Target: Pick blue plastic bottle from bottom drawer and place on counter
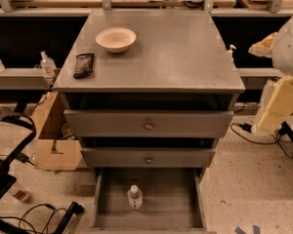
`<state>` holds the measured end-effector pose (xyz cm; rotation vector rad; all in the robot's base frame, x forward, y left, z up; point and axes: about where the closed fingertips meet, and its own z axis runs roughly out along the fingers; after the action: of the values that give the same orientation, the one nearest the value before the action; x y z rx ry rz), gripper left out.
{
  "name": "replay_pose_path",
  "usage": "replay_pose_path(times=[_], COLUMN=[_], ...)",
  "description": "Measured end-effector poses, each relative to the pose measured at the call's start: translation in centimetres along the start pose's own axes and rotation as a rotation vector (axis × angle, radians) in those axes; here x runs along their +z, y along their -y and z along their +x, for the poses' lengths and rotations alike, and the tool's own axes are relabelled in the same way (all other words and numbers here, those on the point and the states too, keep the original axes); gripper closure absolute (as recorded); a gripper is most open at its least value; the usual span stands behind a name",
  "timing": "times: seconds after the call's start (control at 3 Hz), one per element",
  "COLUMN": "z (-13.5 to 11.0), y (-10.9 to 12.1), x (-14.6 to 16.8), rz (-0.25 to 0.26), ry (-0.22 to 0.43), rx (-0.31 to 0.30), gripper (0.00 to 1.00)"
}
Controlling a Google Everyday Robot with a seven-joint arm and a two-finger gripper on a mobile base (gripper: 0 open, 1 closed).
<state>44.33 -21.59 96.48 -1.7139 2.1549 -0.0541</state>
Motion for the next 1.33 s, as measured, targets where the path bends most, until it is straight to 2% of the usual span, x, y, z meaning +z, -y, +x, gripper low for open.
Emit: replay_pose_path(times=[0.33,0.67,1.0,1.33], z=[3.1,5.9,9.4,11.7], y=[0.2,0.4,-0.6,-2.3], x=[4.2,7.9,11.4,14.2], rz=[0.006,0.055,0.083,0.073], ry=[0.168,0.35,0.56,0.634], rx=[0.015,0.054,0.047,-0.041], gripper=[0.0,0.0,0.0,0.0])
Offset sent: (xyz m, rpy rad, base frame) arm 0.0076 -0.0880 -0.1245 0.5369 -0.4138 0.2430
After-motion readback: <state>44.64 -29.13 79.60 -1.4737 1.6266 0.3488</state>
